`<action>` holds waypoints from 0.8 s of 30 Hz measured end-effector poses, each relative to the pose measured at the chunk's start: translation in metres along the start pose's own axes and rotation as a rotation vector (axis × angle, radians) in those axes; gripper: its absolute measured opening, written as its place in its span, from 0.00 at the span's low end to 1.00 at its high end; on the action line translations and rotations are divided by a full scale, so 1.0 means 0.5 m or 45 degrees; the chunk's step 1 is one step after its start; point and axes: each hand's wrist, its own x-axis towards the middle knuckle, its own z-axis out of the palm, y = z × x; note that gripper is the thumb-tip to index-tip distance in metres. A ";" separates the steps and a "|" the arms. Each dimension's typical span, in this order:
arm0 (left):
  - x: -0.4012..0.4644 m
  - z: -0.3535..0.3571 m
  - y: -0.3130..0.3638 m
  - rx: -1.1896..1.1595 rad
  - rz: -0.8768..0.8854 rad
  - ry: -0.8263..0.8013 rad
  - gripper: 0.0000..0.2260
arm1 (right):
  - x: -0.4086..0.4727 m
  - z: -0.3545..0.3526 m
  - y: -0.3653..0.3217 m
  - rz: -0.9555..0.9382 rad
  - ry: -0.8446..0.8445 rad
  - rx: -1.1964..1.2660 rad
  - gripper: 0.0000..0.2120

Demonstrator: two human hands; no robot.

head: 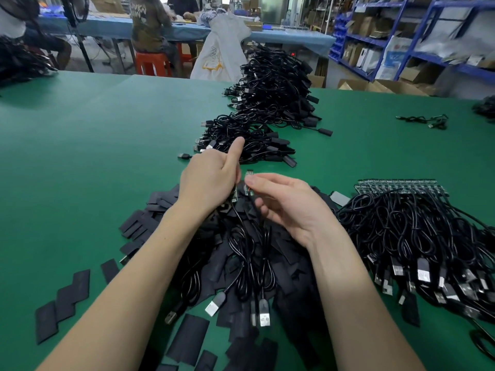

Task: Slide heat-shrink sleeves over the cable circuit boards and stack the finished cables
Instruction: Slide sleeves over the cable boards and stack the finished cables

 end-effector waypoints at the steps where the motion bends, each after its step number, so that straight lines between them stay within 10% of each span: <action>1: 0.000 -0.002 -0.004 0.074 0.017 -0.011 0.31 | 0.002 -0.008 -0.001 -0.014 0.053 -0.029 0.04; 12: -0.009 -0.008 0.021 -0.737 -0.212 -0.760 0.11 | 0.004 -0.057 -0.014 -0.066 0.175 0.009 0.07; 18: -0.016 -0.010 0.023 -0.683 -0.293 -0.805 0.06 | 0.021 -0.089 0.021 -0.391 0.672 -1.705 0.19; 24: -0.027 0.012 0.034 -0.573 -0.281 -0.704 0.03 | 0.029 -0.093 0.028 -0.154 0.616 -1.869 0.21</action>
